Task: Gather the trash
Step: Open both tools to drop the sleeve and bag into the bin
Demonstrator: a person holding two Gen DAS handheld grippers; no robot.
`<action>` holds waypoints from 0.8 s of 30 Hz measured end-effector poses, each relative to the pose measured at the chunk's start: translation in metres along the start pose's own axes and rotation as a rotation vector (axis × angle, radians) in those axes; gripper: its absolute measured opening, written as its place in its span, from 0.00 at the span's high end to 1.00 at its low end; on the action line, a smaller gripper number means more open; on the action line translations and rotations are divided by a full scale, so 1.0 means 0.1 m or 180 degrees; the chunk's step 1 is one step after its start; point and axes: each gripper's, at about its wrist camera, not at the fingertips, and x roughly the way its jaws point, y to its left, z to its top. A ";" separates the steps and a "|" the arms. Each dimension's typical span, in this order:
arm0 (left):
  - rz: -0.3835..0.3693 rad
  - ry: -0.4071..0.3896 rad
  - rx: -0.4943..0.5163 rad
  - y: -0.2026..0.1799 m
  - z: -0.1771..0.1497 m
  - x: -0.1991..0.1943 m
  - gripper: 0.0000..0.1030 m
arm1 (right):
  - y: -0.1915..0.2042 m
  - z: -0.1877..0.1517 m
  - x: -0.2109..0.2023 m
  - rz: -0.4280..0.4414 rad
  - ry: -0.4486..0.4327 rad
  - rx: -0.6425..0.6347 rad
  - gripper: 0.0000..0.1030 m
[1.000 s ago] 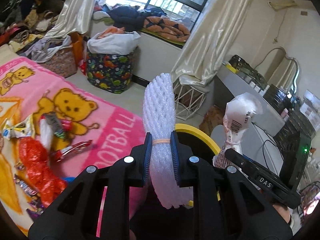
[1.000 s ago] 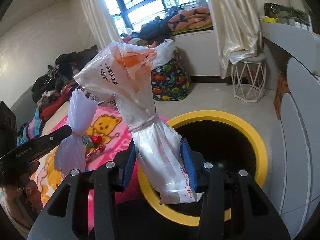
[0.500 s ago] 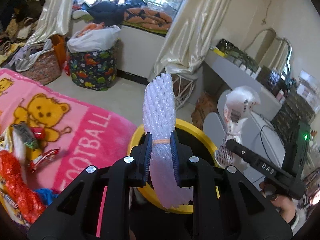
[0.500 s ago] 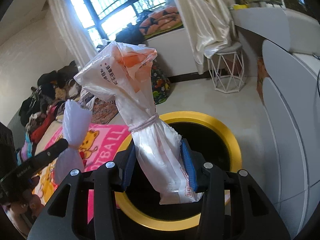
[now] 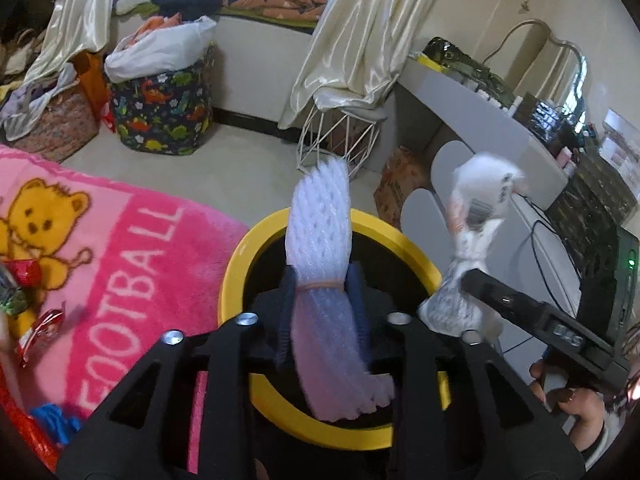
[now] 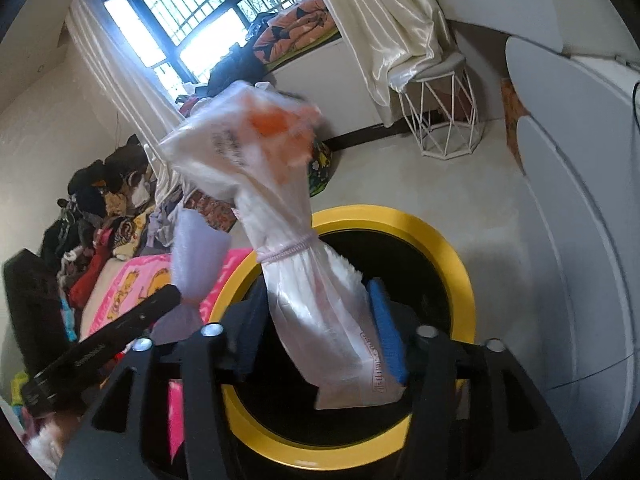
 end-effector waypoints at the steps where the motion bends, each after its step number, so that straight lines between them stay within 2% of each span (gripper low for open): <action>1: -0.0021 0.0045 -0.0031 0.04 0.00 0.04 0.59 | -0.02 0.00 0.01 -0.0010 0.0007 0.0023 0.36; 3: -0.0035 0.0058 -0.0046 0.08 -0.02 0.07 0.52 | -0.04 -0.02 0.01 -0.0061 0.0002 0.0033 0.33; 8: 0.0003 -0.0050 -0.0111 0.13 -0.10 -0.05 0.23 | -0.02 -0.06 0.01 -0.0280 -0.0034 -0.0054 0.25; 11: 0.0071 -0.0115 -0.0099 0.14 -0.18 -0.14 0.10 | 0.04 -0.10 -0.02 -0.0357 -0.0084 -0.0108 0.21; 17: 0.0290 -0.0227 -0.0095 0.17 -0.31 -0.35 0.11 | 0.16 -0.15 -0.05 -0.0473 -0.0222 -0.0273 0.14; 24: 0.0413 -0.0433 -0.0085 0.24 -0.38 -0.64 0.10 | 0.38 -0.21 -0.06 -0.0419 -0.0309 -0.0456 0.13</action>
